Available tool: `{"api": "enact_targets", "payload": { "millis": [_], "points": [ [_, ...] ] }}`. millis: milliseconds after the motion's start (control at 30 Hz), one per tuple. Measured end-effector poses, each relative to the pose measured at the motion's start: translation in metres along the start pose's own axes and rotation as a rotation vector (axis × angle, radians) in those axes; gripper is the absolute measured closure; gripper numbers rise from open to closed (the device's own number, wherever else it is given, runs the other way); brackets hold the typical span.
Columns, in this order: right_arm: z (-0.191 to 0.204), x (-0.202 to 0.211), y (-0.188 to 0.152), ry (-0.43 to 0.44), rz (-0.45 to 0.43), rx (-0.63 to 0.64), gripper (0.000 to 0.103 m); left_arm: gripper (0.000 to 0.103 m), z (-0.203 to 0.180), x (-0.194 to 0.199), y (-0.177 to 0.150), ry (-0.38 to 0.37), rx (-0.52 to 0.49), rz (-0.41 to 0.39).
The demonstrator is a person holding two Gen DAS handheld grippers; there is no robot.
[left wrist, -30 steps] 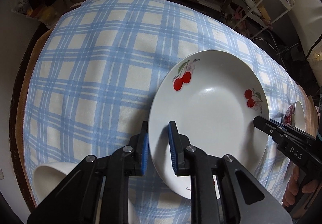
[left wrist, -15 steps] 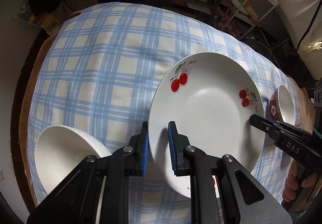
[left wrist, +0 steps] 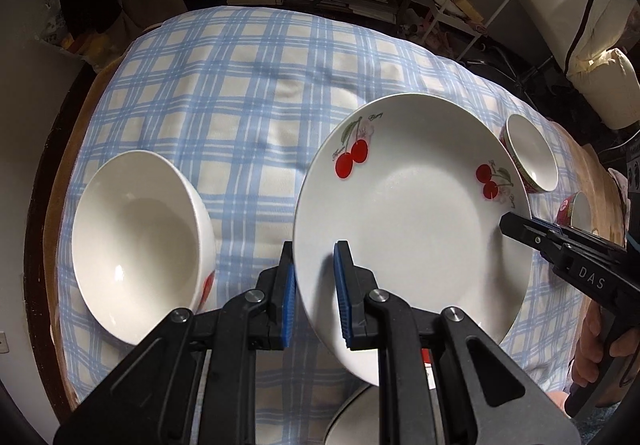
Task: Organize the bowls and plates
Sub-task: 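Grip the next cherry plate with the right tool while the left tool grips another plate, then lower the right tool's cherry plate onto the plate stack while the left tool holds its plate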
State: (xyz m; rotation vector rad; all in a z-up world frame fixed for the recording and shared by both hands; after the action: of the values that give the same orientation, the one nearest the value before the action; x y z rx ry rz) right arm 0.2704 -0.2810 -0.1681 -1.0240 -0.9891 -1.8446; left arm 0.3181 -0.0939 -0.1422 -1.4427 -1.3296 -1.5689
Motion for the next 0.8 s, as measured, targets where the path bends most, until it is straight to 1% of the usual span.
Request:
{"api": "enact_targets", "payload": {
  "millis": [67, 200, 333, 400, 500, 600, 800],
  "points": [
    [0.0, 0.007, -0.01, 0.006, -0.004, 0.005, 0.089, 0.085, -0.004, 0.007, -0.012, 0.008, -0.006, -0.002],
    [0.0, 0.022, -0.031, 0.017, -0.021, 0.012, 0.089, 0.085, -0.008, 0.021, -0.039, -0.001, -0.005, -0.012],
    [0.004, 0.035, -0.052, -0.027, -0.038, 0.061, 0.089, 0.085, -0.014, 0.031, -0.064, -0.011, -0.029, -0.021],
    [0.002, 0.04, -0.062, -0.021, -0.044, 0.051, 0.089, 0.085, -0.014, 0.035, -0.076, -0.022, -0.016, -0.03],
    [0.0, 0.045, -0.075, -0.012, -0.048, 0.053, 0.089, 0.085, -0.012, 0.035, -0.094, -0.043, 0.014, -0.019],
    [0.003, 0.048, -0.092, -0.007, -0.046, 0.064, 0.089, 0.085, -0.014, 0.036, -0.112, -0.028, 0.021, -0.021],
    [0.005, 0.047, -0.117, 0.002, -0.028, 0.076, 0.089, 0.085, -0.009, 0.042, -0.144, -0.024, 0.045, -0.033]
  ]
}}
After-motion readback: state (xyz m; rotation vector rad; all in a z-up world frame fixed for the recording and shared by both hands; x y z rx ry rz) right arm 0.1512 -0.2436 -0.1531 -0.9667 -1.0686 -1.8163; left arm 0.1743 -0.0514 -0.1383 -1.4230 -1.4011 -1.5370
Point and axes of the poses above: each gripper's, at about its wrist camera, not at the fingertips, and x roughly against the way its jaws point, z to its left, y to its top, the point moved 2 cm from there along -x, roughly the way its jaws point, and after that the axes turned 2 degrees about y, right-handed, at the moved point
